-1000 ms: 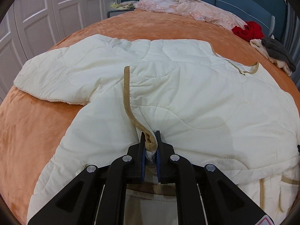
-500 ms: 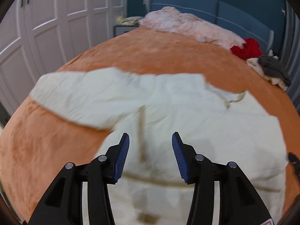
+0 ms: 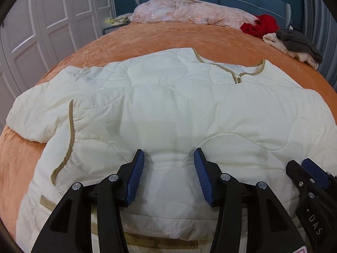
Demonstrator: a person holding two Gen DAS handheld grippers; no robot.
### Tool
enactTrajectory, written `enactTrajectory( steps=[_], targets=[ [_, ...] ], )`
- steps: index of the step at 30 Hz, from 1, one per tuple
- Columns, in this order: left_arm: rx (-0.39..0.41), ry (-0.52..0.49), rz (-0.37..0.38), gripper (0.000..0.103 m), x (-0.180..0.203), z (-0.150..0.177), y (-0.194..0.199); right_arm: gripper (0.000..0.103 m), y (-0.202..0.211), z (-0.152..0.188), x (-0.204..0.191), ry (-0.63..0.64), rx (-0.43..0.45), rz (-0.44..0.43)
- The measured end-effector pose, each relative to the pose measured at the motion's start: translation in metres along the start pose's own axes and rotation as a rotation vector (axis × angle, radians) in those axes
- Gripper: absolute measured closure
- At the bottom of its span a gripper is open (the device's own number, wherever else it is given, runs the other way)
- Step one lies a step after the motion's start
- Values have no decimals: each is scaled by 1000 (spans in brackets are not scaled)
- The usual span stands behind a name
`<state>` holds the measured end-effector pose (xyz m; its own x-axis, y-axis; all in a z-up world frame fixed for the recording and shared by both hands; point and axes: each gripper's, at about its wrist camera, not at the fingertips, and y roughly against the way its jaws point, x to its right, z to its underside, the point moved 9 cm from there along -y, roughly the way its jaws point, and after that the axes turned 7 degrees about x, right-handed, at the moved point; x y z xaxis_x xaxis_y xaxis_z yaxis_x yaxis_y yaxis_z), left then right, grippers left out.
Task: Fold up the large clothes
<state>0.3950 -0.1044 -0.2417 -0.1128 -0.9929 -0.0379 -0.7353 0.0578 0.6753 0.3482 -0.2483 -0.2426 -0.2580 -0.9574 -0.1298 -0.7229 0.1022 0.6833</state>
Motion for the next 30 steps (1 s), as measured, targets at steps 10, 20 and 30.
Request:
enactTrajectory(
  steps=[10, 20, 30],
  targets=[
    [36, -33, -41, 50, 4, 4, -4, 67, -3, 1, -3, 47, 40, 41],
    [-37, 174, 123, 43, -38, -8, 27, 58, 19, -7, -1, 25, 19, 55],
    [-52, 446, -74, 30, -305, -15, 45, 42, 121, 27, -20, 76, 13, 44]
  ],
)
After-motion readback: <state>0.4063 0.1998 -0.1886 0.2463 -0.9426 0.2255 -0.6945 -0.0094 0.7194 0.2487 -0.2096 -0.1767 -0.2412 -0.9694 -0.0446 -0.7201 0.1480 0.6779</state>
